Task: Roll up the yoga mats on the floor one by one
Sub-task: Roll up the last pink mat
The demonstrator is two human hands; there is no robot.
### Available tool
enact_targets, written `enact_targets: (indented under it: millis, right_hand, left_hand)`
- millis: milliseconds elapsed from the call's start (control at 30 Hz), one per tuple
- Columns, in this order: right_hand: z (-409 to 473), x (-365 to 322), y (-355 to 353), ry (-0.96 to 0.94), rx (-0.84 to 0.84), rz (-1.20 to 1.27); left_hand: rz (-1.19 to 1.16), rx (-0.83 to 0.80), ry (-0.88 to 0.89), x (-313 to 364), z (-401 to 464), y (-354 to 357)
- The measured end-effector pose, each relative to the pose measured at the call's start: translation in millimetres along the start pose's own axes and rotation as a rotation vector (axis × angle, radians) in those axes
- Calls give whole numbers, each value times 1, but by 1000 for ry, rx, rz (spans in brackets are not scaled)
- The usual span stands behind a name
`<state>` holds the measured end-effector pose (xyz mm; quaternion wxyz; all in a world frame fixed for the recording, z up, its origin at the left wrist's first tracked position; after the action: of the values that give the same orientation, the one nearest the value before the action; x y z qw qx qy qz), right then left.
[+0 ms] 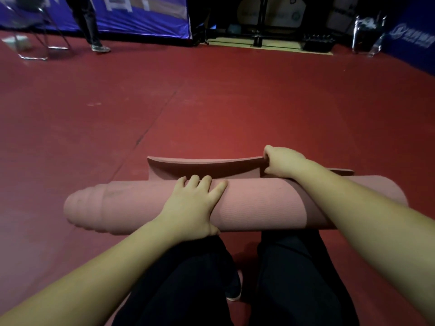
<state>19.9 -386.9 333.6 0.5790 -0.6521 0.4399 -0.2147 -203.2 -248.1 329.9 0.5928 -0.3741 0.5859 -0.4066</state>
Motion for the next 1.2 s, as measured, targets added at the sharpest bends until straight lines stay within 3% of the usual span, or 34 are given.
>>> enact_targets:
  millis: [300,433,667,800,900,1000,1100,1133,1200]
  right_hand:
    - [28,-3,-2,-33,156,-273]
    - [21,-4,-12,-70,183,19]
    - [-26,6,-16,-118,176,122]
    - [-49,16,-1,-109,199,168]
    - [-53,23,3,-91,204,251]
    - [-66,18,7,-112,236,452]
    - [-99,2,26,-80,485,756]
    - [-109,-4,40,1,512,924]
    - [-121,-17,80,291,387,1533]
  left_hand:
    - [-111,-98,6,-11,16,2]
    - [-162,-65,-36,-21,27,4]
    - [-181,-7,-99,-35,53,20]
    - [-329,-117,-150,-40,70,29]
    - [-307,-161,-125,-41,77,31]
    - [-337,-175,-166,-45,81,33]
    - [-364,-204,-205,-51,87,37]
    - [-375,-216,-212,-53,89,39]
    - [-399,-242,-219,-56,93,43]
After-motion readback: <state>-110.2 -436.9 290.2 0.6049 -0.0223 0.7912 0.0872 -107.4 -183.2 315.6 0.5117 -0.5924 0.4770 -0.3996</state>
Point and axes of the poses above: each hand's wrist, its own z-axis towards the middle knuckle, its own y-axis out of the palm, x = y × z, the point moved 5 cm from there along z, towards the middle knuckle, and after that the axes turned 12 degrees about z, right-handed, at the moved point
